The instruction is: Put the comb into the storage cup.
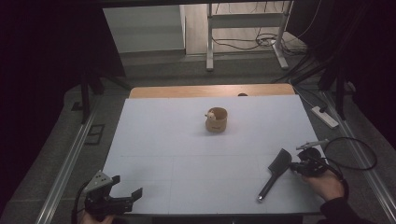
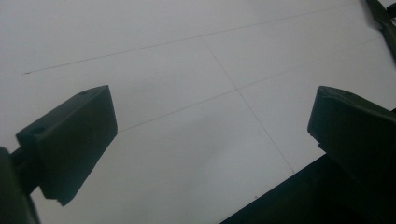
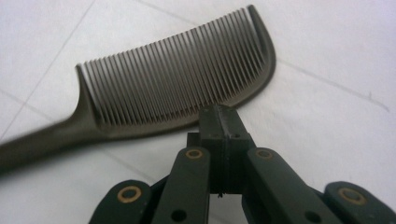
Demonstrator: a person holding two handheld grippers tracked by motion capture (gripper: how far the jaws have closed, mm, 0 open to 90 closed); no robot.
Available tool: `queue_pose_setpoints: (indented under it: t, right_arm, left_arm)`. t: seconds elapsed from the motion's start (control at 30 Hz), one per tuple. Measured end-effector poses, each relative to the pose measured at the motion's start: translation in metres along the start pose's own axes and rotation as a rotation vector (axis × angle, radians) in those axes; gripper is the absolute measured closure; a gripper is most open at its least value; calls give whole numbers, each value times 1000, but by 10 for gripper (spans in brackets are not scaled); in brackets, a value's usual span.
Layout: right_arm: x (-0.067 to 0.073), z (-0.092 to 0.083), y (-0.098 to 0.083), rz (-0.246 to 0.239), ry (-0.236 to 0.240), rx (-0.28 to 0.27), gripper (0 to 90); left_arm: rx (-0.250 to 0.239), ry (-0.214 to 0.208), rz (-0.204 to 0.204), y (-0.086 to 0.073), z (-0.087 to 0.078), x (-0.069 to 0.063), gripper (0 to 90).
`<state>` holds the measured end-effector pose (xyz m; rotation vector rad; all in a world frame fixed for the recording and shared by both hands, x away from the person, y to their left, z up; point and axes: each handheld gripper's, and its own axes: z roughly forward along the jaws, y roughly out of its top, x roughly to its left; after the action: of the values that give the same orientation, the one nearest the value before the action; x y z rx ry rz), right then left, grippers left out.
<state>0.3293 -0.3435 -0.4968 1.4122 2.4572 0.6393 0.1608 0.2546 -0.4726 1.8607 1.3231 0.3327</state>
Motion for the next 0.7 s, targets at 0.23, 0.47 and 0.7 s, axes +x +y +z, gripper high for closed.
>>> queue_pose_setpoints:
  t: [0.23,0.47,0.7]
  right_arm:
    - [3,8,12,-7,-16,-4,900]
    - [7,15,22,-20,-38,-14,900]
    - [13,22,32,-42,-55,-20,900]
  left_arm:
    - [0,1,-1,0,0,0,15]
    - [2,1,-1,1,1,0,16]
    - [3,-2,-2,1,1,1,16]
